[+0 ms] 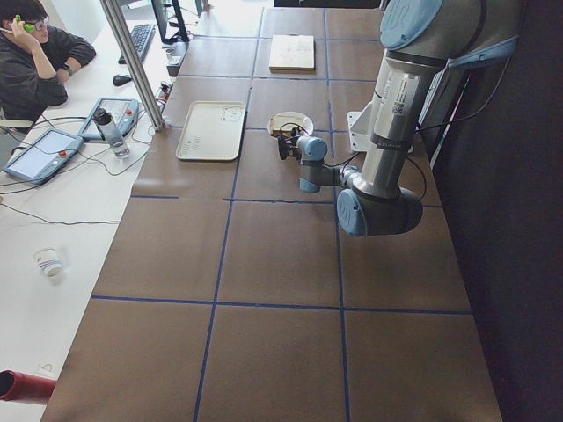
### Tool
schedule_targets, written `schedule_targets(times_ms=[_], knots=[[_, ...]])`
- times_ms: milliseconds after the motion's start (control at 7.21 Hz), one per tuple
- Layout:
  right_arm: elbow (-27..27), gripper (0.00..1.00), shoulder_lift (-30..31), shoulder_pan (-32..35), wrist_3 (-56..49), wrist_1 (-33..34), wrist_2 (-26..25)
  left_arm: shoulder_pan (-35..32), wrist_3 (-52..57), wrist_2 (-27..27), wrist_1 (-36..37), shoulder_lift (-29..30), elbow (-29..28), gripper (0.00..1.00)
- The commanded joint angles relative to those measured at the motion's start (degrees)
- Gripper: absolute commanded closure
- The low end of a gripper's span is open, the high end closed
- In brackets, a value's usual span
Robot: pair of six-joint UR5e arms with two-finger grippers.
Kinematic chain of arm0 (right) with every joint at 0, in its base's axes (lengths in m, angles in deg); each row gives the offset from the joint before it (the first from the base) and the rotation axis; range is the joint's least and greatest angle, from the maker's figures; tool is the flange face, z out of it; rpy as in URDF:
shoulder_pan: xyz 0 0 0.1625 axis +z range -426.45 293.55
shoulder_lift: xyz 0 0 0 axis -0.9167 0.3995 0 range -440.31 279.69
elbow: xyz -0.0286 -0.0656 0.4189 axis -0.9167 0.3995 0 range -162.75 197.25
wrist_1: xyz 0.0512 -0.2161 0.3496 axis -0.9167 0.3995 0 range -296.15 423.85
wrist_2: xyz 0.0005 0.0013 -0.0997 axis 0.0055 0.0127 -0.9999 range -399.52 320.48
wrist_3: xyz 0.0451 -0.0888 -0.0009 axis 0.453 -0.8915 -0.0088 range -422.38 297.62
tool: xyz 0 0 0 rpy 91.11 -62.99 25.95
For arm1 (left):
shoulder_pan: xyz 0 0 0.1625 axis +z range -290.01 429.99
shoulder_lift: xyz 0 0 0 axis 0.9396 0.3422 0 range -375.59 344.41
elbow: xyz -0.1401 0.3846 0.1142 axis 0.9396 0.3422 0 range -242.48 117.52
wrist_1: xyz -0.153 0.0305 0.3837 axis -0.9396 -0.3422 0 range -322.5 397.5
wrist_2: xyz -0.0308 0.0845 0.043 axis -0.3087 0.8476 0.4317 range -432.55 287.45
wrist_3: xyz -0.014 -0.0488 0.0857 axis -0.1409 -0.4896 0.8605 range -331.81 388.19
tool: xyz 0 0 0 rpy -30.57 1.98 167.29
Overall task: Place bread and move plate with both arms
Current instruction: 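Grip the plate rim nearest the left gripper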
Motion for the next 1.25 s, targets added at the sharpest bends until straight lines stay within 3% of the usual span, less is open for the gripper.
schedule_targets(times_ms=[0,694,832,1110], knots=[[0.0,0.0,0.0,0.0,0.1,0.0,0.0,0.0,0.0,0.0,0.0,0.4,0.0,0.95],[0.0,0.0,-0.1,0.0,0.1,0.0,0.0,-0.5,-6.0,0.3,-9.2,0.8,0.7,1.0],[0.1,0.0,-0.1,0.0,0.1,0.0,0.0,-0.8,-6.3,2.4,-10.6,0.8,0.7,1.0],[0.1,0.0,-0.1,0.0,0.1,0.0,0.0,-4.9,-11.2,3.0,-10.6,1.8,0.2,1.0]])
